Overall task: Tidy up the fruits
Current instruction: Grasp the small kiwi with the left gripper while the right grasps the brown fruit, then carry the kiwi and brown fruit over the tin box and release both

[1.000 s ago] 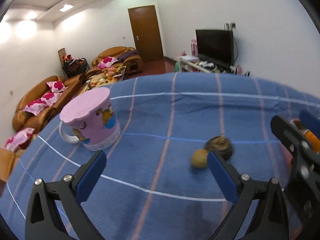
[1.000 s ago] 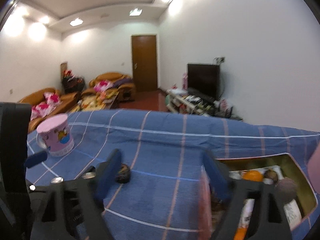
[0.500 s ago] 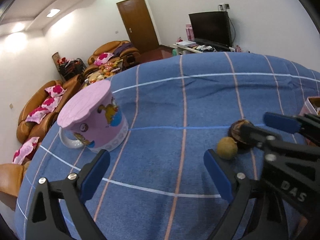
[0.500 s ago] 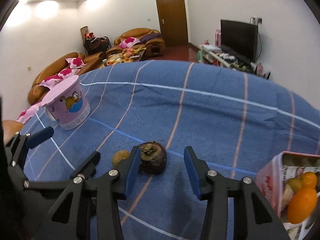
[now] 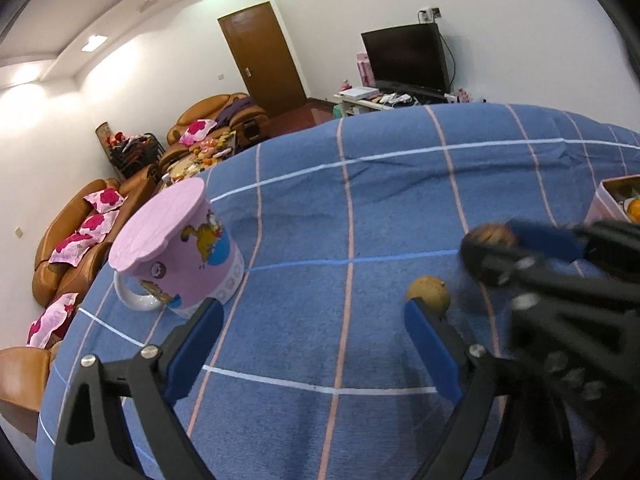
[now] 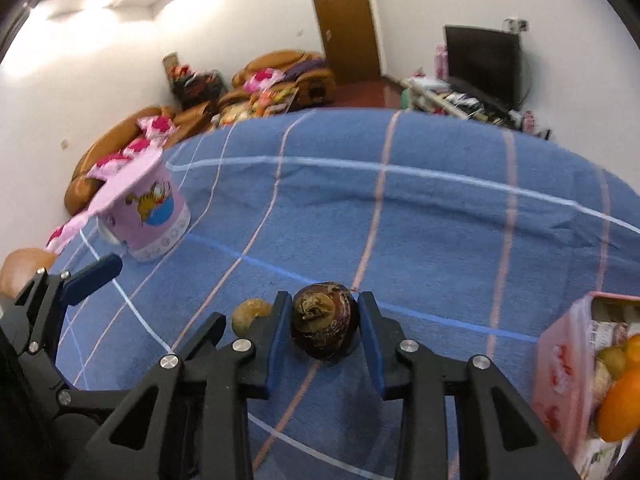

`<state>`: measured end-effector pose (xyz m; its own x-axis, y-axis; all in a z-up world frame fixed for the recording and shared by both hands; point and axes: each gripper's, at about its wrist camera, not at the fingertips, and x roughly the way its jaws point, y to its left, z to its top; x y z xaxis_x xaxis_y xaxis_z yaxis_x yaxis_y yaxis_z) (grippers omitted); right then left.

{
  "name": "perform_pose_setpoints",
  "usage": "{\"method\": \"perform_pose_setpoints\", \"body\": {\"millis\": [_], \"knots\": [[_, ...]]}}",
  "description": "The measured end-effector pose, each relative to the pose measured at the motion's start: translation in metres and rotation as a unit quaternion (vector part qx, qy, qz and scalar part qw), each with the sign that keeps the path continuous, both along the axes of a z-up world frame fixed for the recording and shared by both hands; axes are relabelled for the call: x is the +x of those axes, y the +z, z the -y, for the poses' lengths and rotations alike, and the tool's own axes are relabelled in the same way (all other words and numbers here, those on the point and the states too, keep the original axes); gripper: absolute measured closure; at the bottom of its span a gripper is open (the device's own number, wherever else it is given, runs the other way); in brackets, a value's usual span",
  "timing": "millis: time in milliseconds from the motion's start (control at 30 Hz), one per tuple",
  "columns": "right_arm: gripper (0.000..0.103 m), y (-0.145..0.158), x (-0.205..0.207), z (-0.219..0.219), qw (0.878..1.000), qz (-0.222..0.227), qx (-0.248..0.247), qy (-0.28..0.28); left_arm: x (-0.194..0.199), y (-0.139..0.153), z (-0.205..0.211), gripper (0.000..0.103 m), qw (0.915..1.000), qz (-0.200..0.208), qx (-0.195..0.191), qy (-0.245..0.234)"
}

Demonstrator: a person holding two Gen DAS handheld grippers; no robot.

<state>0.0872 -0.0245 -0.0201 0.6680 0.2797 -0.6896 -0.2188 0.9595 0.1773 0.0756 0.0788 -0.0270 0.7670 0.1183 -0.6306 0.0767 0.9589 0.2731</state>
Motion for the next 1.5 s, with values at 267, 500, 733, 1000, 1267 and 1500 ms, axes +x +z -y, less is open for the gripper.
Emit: {"method": "perform_pose_setpoints", "body": {"millis": [267, 500, 733, 1000, 1267, 1500], "knots": [[0.067, 0.039, -0.073, 0.041, 0.989, 0.128, -0.007, -0.066, 0.012, 0.003, 0.017, 0.027, 0.9954, -0.020, -0.074, -0.056], [0.068, 0.053, -0.119, 0.110, 0.977, 0.154, -0.043, -0.144, 0.035, -0.007, 0.050, 0.067, 0.9904, -0.076, -0.068, -0.093], [0.068, 0.040, -0.119, 0.144, 0.978, 0.123, -0.044, -0.164, 0.027, 0.002, 0.060, 0.075, 0.9936, -0.043, -0.056, -0.088], [0.067, 0.031, -0.113, 0.165, 0.982, 0.100, -0.015, -0.162, -0.051, 0.061, 0.120, 0.075, 0.9808, 0.072, -0.093, -0.156], [0.022, 0.037, -0.140, 0.208, 0.969, 0.122, 0.071, -0.203, -0.082, 0.052, 0.172, 0.069, 0.9764, 0.065, -0.093, -0.183], [0.021, 0.049, -0.175, 0.231, 0.950, 0.171, 0.064, -0.252, -0.118, 0.050, 0.192, 0.000, 0.9695, 0.181, -0.067, -0.151]]}}
